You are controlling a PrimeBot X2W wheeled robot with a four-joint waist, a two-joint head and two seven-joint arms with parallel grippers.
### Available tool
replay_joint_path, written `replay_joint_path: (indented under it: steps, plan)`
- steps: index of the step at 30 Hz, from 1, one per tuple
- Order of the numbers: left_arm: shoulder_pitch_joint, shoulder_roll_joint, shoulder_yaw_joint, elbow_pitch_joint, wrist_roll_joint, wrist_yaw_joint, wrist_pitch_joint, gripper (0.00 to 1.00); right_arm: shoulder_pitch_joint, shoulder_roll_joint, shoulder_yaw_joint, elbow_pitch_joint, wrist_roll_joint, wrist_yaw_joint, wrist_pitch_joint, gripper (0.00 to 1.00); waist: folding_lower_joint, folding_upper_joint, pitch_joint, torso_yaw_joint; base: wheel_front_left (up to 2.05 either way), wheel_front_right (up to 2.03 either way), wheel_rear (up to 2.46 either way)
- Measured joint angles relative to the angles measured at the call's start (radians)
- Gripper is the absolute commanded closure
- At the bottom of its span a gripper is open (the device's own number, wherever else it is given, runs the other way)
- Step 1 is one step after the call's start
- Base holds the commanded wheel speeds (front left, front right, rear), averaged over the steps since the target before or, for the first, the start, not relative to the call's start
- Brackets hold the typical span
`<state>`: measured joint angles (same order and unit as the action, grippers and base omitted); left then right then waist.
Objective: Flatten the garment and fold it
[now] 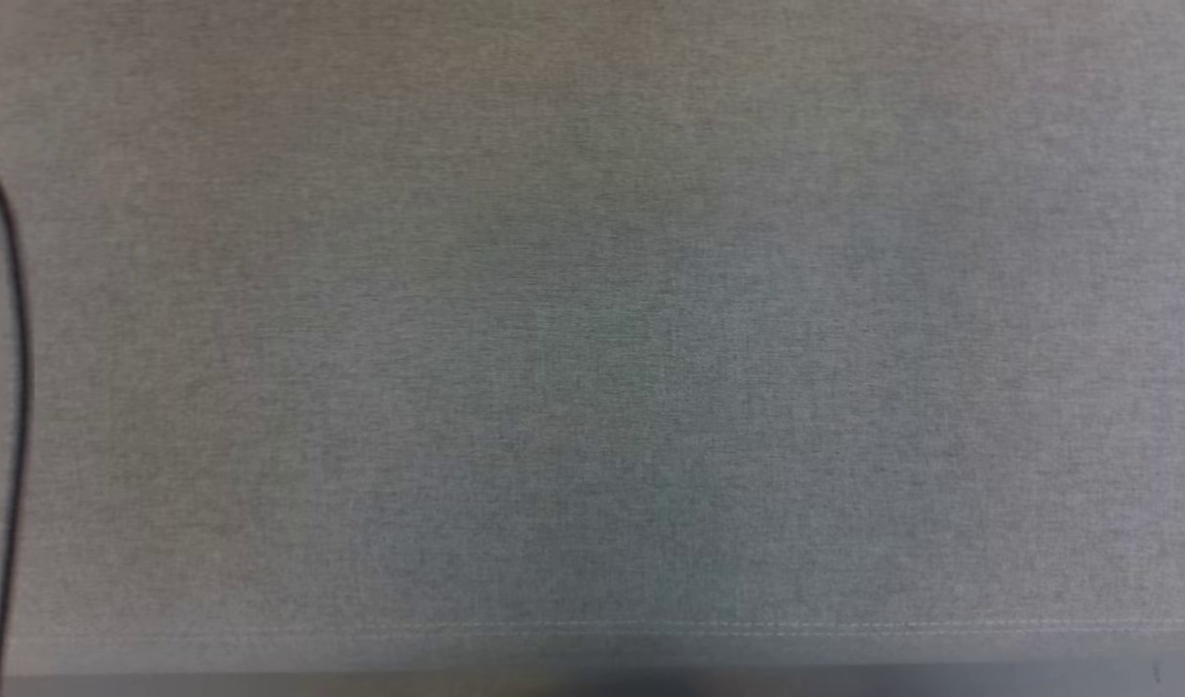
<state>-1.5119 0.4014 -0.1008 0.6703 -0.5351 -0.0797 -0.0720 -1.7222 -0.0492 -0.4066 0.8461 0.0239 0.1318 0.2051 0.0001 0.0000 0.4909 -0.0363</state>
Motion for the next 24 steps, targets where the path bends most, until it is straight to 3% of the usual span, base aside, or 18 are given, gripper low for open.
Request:
replay_joint_path:
  steps: [5, 10, 19, 24]
  plan:
    - [0.160, -0.035, -0.008, 0.039, -0.048, -0.027, -0.047, 1.00, 0.196, 0.000, 0.057, -0.005, 0.066, 0.000, -0.017, 1.00, 0.0000, 0.0000, -0.037, 0.017, 0.00, 0.00, 0.00]
    - [0.366, -0.072, -0.021, 0.042, -0.093, -0.040, -0.090, 1.00, 0.476, 0.001, 0.119, -0.100, 0.158, 0.000, -0.005, 1.00, -0.0001, 0.0000, -0.103, 0.031, 0.00, 0.00, 0.00]
    - [0.888, -0.150, -0.057, 0.006, -0.173, -0.042, -0.092, 1.00, 1.117, 0.001, 0.152, -0.380, 0.356, 0.000, 0.180, 1.00, -0.0003, 0.0000, -0.268, 0.050, 0.00, 0.00, 0.00]
    - [1.103, -0.188, -0.053, -0.032, -0.208, -0.019, -0.077, 1.00, 1.409, 0.000, 0.129, -0.525, 0.379, 0.000, 0.251, 1.00, -0.0003, 0.0000, -0.352, 0.059, 0.00, 0.00, 0.00]
